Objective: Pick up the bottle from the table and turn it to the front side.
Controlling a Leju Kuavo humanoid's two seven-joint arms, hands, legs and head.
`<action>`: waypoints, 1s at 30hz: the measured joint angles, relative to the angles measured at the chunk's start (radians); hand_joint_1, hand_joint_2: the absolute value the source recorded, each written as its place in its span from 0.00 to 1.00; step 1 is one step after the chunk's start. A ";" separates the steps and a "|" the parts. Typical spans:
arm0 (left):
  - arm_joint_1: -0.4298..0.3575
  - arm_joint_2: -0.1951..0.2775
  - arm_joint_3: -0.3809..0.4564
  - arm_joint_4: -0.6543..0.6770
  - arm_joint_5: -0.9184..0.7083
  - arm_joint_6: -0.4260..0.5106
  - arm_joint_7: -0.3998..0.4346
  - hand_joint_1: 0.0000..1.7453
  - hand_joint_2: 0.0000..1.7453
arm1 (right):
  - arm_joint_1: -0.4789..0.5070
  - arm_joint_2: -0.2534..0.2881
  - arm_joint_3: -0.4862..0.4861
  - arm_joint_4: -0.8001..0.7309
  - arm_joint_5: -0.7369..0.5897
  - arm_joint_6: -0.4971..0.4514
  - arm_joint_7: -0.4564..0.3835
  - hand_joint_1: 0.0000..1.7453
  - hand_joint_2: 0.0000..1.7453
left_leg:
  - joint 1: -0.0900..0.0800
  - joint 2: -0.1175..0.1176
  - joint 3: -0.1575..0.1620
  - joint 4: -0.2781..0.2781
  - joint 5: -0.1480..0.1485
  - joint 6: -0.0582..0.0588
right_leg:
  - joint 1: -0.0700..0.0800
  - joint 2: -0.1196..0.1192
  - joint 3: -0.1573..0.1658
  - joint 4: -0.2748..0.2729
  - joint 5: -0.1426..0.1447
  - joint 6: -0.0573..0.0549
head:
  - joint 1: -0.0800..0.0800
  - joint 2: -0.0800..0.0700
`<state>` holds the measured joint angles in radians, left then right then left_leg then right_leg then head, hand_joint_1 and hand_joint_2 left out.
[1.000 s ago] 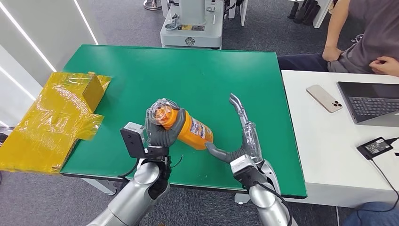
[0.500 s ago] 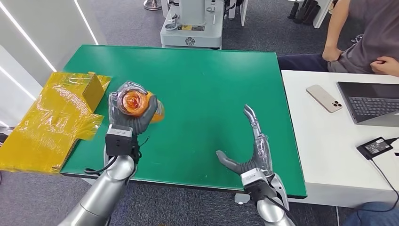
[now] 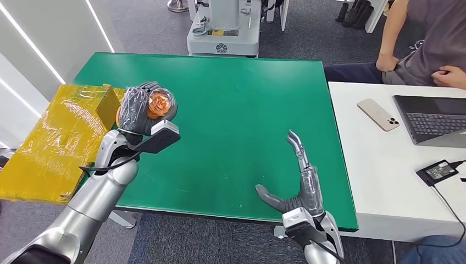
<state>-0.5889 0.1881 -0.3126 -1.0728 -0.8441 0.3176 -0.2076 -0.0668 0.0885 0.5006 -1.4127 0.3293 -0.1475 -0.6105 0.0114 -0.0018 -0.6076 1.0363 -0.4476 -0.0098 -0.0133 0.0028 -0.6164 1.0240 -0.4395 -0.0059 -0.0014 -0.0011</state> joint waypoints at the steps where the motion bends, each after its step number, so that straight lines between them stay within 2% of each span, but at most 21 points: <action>1: -0.011 0.005 -0.005 0.031 -0.017 -0.008 0.005 1.00 1.00 | 0.002 0.000 -0.002 -0.004 0.003 0.004 0.000 0.00 1.00 | 0.000 0.000 0.000 0.000 0.000 0.000 | 0.000 0.000 0.000 0.000 0.000 0.000 | 0.000 0.000; 9: -0.108 0.030 -0.061 0.284 -0.152 0.004 0.057 1.00 1.00 | 0.016 0.000 -0.014 -0.016 0.010 0.009 0.000 0.00 1.00 | 0.000 0.001 0.000 0.000 0.000 0.000 | 0.000 0.001 -0.001 0.000 0.000 0.000 | 0.000 0.000; 16: -0.122 0.044 -0.071 0.394 -0.242 0.130 0.122 1.00 1.00 | 0.033 0.000 -0.014 -0.037 0.016 0.009 0.003 0.00 1.00 | 0.000 0.001 0.000 0.000 0.000 0.000 | 0.000 0.001 -0.001 0.000 0.000 0.000 | 0.000 0.000; 30: -0.128 0.103 -0.072 0.582 -0.370 0.152 0.081 1.00 1.00 | 0.066 0.003 -0.014 -0.091 0.036 0.010 0.021 0.00 1.00 | 0.000 0.002 -0.001 -0.001 0.000 0.000 | 0.000 0.002 -0.001 0.000 0.000 0.000 | 0.000 0.000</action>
<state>-0.7172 0.2908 -0.3842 -0.4911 -1.2145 0.4696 -0.1264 -0.0009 0.0919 0.4868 -1.5039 0.3654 -0.1371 -0.5894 0.0116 0.0002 -0.6084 1.0357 -0.4476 -0.0099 -0.0132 0.0044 -0.6175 1.0244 -0.4394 -0.0061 -0.0013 -0.0011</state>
